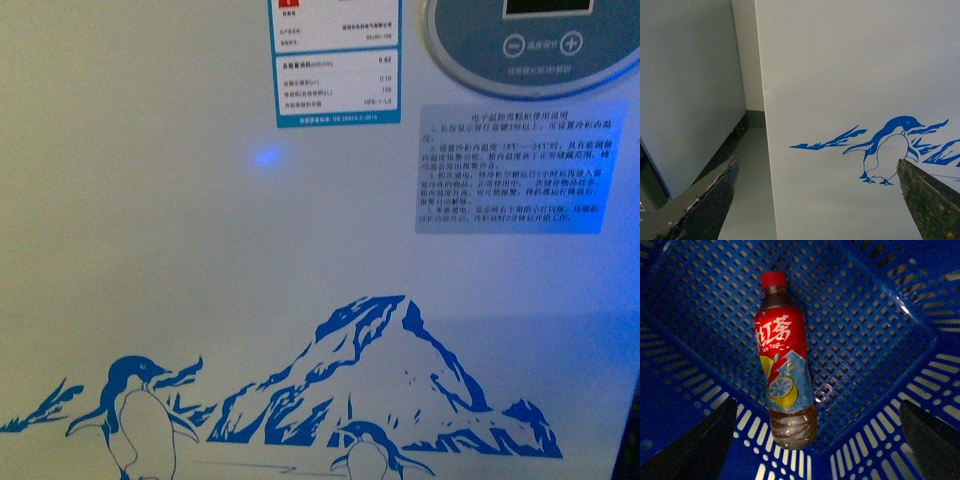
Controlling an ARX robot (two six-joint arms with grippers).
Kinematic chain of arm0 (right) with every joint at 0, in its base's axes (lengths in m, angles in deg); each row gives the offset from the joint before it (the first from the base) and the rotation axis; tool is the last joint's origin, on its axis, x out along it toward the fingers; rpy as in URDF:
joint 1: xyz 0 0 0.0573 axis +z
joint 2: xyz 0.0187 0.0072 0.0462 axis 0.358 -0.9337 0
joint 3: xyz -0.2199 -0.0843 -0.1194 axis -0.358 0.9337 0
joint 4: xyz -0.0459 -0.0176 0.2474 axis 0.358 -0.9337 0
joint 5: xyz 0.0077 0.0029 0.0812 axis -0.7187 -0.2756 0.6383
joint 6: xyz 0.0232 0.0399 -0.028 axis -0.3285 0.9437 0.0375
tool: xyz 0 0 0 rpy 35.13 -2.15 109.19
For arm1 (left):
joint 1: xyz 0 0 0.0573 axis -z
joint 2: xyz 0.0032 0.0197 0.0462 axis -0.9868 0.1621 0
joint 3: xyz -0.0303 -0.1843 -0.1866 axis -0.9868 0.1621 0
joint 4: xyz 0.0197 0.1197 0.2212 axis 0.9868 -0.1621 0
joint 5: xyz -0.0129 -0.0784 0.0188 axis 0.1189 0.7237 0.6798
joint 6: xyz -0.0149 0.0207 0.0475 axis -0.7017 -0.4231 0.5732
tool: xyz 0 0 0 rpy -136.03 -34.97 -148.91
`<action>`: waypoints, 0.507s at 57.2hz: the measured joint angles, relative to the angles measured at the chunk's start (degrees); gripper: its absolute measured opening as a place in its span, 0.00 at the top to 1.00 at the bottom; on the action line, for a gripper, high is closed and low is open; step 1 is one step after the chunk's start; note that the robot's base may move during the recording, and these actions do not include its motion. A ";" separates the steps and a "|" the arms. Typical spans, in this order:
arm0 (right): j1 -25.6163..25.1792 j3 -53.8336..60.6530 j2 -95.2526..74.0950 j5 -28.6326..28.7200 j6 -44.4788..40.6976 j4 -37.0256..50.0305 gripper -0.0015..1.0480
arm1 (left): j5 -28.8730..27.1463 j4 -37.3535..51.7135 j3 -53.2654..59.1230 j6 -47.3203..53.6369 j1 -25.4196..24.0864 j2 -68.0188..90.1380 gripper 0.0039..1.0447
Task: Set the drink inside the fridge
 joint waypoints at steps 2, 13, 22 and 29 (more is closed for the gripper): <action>0.28 -1.60 -2.29 0.13 0.72 -0.09 0.07 | 0.00 0.00 0.00 -0.02 0.00 0.00 0.08; 2.16 -11.91 -14.88 0.90 3.58 -2.23 0.07 | 0.00 0.00 0.00 0.00 0.00 0.00 0.08; 3.41 -18.03 -20.94 2.34 3.65 -5.44 0.07 | 0.00 0.00 0.00 0.00 0.00 0.00 0.08; 3.98 -21.20 -23.96 2.62 3.26 -8.33 0.07 | 0.00 -0.02 0.00 0.00 0.00 0.00 0.08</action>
